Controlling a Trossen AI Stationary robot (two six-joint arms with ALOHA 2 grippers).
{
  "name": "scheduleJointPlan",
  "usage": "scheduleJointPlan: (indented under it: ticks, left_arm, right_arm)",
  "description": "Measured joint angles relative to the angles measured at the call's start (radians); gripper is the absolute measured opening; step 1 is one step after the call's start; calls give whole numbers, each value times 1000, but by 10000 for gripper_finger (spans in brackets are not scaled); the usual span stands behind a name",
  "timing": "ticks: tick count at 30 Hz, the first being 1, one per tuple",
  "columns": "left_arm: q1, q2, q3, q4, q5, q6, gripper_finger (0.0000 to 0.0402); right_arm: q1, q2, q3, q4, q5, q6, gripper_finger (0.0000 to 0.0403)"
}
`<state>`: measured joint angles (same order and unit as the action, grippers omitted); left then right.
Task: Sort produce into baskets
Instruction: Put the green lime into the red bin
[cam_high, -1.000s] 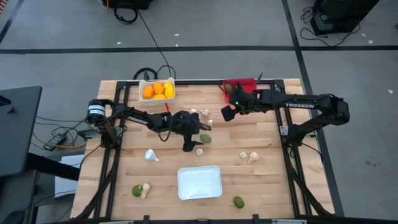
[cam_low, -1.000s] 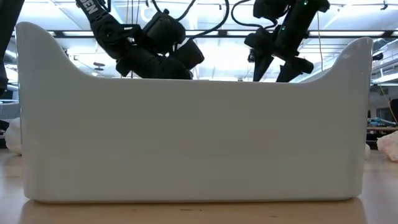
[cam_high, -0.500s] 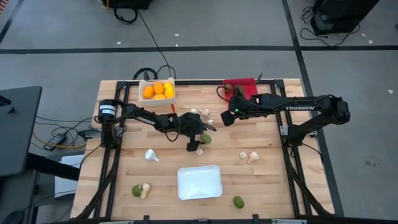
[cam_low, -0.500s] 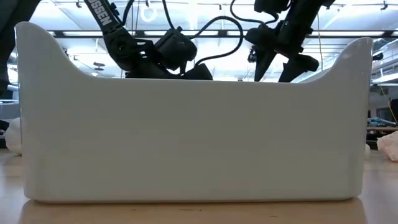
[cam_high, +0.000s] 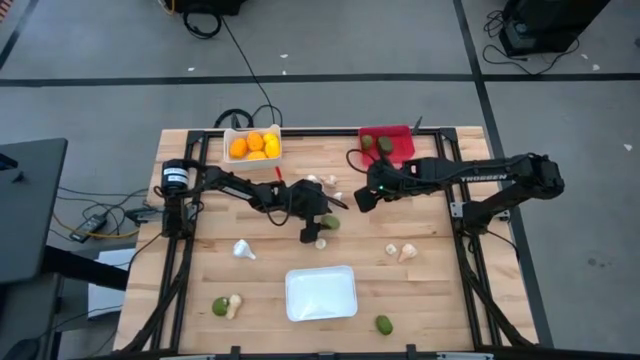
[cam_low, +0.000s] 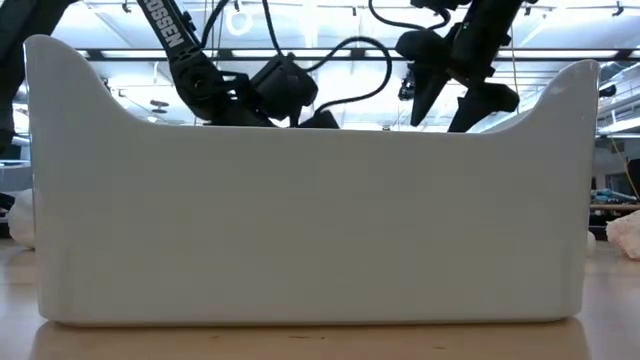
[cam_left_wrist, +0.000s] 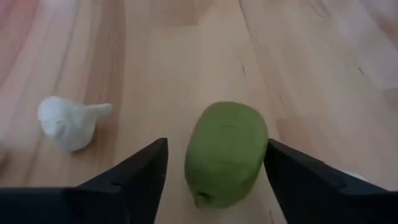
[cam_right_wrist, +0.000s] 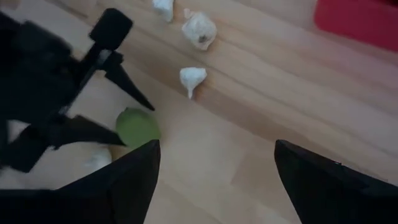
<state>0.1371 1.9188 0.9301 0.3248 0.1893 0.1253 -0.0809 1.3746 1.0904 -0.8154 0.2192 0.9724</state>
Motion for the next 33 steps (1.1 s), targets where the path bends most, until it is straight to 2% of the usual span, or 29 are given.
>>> scheduleJointPlan:
  ticks: [5, 10, 14, 16, 21, 27, 33]
  left_arm:
    - [0, 7, -1, -4, 0, -33, 229]
    - [7, -31, -1, -2, 7, -216, 176]
    - [8, -81, 0, 9, 37, -236, 139]
    - [7, -122, -1, 5, 85, -240, 134]
    - [22, -258, -1, -29, 163, -248, 141]
    - [43, -420, -1, -41, 167, -162, 141]
    - [47, -475, 0, -43, 163, -117, 141]
  right_arm:
    - [45, 0, 0, 5, -3, 47, 316]
    - [85, 8, 0, 6, -6, 48, 308]
    - [99, 34, 0, 79, -71, 52, 307]
    - [102, 37, 0, 167, -94, 87, 306]
    - [107, 20, 0, 355, -48, 216, 304]
    - [101, 18, 2, 476, -83, 282, 303]
    - [99, 19, 0, 659, -69, 267, 299]
